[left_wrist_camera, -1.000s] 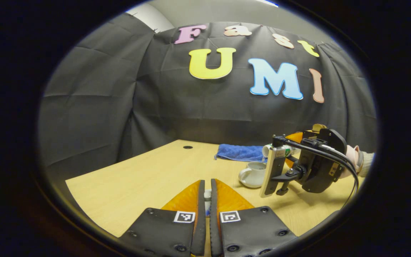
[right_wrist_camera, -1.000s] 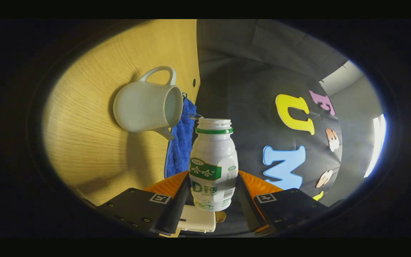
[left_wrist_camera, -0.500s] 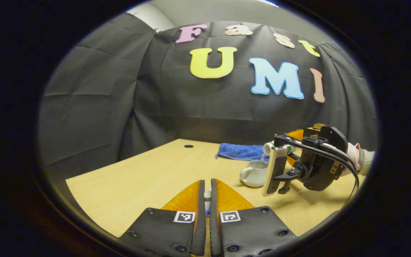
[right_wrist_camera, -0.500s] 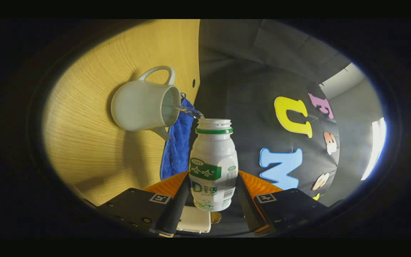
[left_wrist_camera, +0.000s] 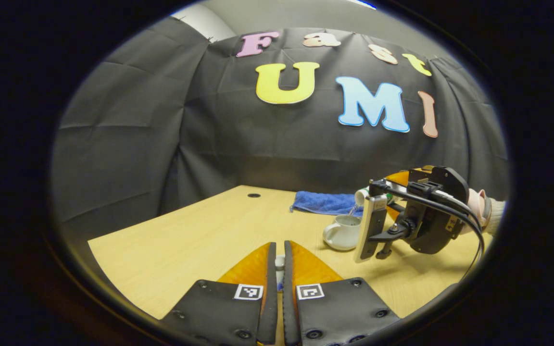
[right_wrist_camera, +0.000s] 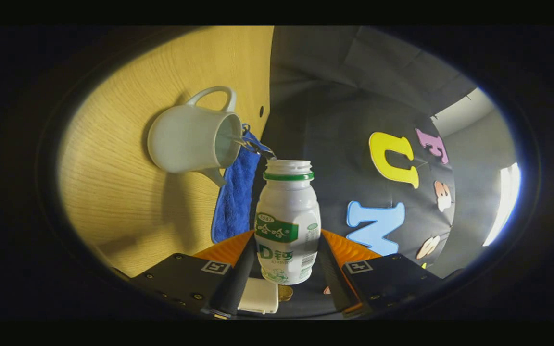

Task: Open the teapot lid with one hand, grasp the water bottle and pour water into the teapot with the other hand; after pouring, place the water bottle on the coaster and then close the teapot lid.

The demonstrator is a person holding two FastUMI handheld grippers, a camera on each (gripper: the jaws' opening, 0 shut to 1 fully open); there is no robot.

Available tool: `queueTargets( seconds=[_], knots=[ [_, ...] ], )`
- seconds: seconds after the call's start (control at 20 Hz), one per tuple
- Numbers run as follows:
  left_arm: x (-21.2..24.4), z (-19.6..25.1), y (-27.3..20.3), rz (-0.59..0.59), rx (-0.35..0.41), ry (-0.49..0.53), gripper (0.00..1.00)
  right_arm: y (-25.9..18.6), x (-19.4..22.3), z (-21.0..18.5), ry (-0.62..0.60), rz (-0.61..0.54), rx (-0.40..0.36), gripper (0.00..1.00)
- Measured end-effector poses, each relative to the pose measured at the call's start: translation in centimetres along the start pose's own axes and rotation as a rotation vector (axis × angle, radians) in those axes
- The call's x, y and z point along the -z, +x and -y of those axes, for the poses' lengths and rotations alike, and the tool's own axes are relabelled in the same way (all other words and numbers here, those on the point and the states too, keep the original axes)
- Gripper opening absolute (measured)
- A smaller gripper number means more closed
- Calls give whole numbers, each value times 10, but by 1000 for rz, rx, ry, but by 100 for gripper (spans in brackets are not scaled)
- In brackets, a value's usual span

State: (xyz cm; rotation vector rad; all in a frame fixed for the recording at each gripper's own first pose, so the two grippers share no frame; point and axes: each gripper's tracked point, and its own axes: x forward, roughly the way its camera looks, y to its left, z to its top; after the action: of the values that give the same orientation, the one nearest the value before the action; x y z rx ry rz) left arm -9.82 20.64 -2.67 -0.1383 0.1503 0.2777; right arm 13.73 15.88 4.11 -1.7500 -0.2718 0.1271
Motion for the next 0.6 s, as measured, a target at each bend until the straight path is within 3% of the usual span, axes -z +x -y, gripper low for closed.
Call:
queueTargets(
  seconds=[0.05, 0.6],
  knots=[
    [1, 0, 1, 0, 1, 0, 15, 0, 0, 0, -3, -1, 3, 72],
    [4, 1, 4, -4, 3, -5, 15, 2, 1, 3, -28, -5, 11, 72]
  ],
)
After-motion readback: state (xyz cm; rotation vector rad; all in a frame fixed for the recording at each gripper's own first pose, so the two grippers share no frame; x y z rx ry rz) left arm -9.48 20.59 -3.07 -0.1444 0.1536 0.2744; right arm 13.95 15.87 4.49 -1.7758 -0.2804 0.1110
